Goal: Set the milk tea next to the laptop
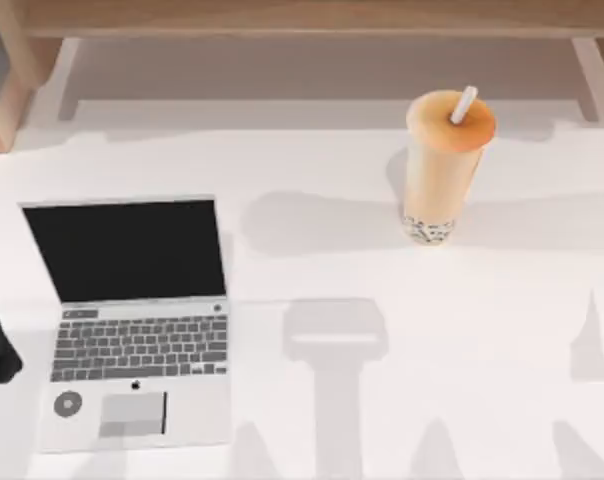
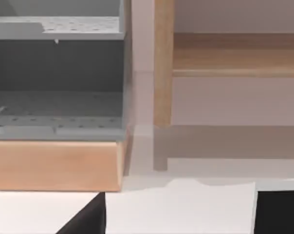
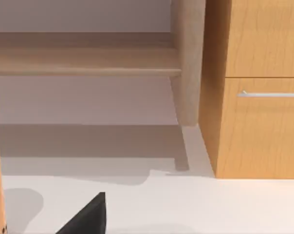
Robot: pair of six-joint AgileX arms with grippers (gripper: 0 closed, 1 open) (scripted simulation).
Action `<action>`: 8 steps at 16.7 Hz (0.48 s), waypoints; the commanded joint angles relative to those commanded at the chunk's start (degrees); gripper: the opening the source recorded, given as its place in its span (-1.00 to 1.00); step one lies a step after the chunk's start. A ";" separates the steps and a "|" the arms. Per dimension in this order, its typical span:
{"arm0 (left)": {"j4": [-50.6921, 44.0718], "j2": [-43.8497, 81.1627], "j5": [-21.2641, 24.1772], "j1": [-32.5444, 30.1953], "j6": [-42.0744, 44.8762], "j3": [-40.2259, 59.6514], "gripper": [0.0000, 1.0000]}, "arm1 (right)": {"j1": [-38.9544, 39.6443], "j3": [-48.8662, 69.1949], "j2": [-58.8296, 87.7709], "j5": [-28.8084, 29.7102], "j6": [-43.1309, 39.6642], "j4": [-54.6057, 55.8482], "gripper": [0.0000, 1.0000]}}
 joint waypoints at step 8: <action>0.00 0.00 0.00 0.00 0.00 0.00 1.00 | 5.85 4.85 11.07 7.53 -2.78 11.91 1.00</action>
